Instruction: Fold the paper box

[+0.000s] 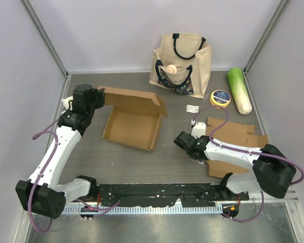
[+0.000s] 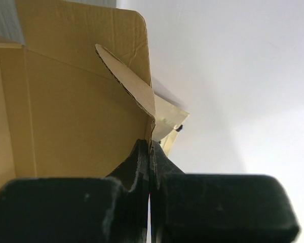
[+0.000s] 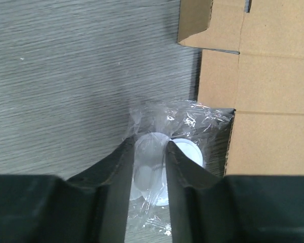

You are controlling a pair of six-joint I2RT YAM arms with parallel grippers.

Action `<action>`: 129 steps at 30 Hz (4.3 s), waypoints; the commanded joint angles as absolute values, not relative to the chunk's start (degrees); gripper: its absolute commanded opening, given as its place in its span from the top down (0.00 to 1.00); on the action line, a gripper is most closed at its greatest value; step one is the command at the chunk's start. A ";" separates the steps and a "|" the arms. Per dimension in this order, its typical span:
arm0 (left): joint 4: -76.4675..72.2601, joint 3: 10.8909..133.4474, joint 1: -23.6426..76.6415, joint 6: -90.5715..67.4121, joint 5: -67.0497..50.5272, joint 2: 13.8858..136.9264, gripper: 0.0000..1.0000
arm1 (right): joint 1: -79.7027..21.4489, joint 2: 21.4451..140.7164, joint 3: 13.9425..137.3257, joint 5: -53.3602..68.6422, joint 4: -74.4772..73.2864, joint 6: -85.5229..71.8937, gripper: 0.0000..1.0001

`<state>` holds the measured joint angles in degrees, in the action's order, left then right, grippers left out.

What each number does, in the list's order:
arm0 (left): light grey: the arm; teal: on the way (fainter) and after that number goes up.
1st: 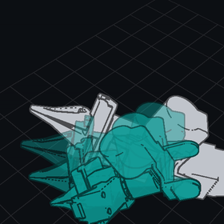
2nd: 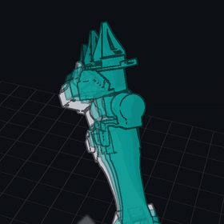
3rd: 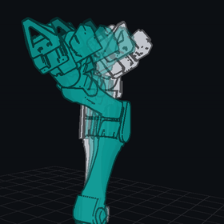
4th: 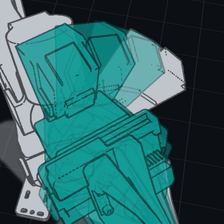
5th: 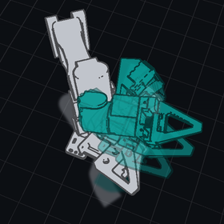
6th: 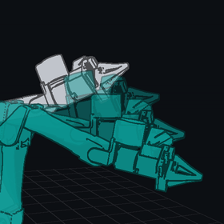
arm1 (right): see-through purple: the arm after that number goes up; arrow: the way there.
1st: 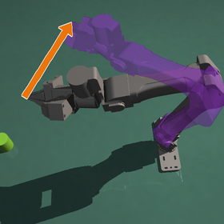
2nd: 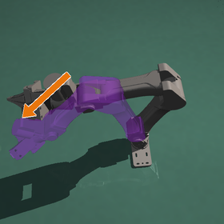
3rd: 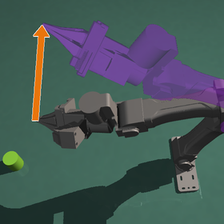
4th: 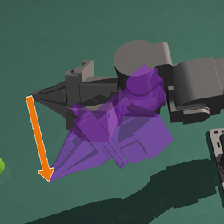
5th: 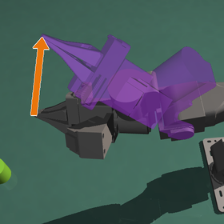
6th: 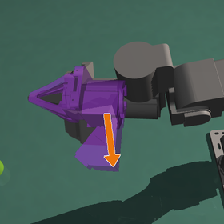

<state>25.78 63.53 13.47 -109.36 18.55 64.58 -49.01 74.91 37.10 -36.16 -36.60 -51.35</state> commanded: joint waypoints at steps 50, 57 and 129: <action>31.38 65.83 14.24 -108.81 19.42 66.09 0.80 | -38.50 73.29 45.96 4.32 21.44 -0.53 0.32; 35.93 64.69 13.63 -93.65 20.83 60.93 0.01 | -32.89 77.43 47.72 8.60 21.01 -5.34 0.52; -29.61 40.78 18.36 -28.65 10.80 76.02 0.98 | -34.53 87.10 62.77 -13.42 11.93 -14.68 0.99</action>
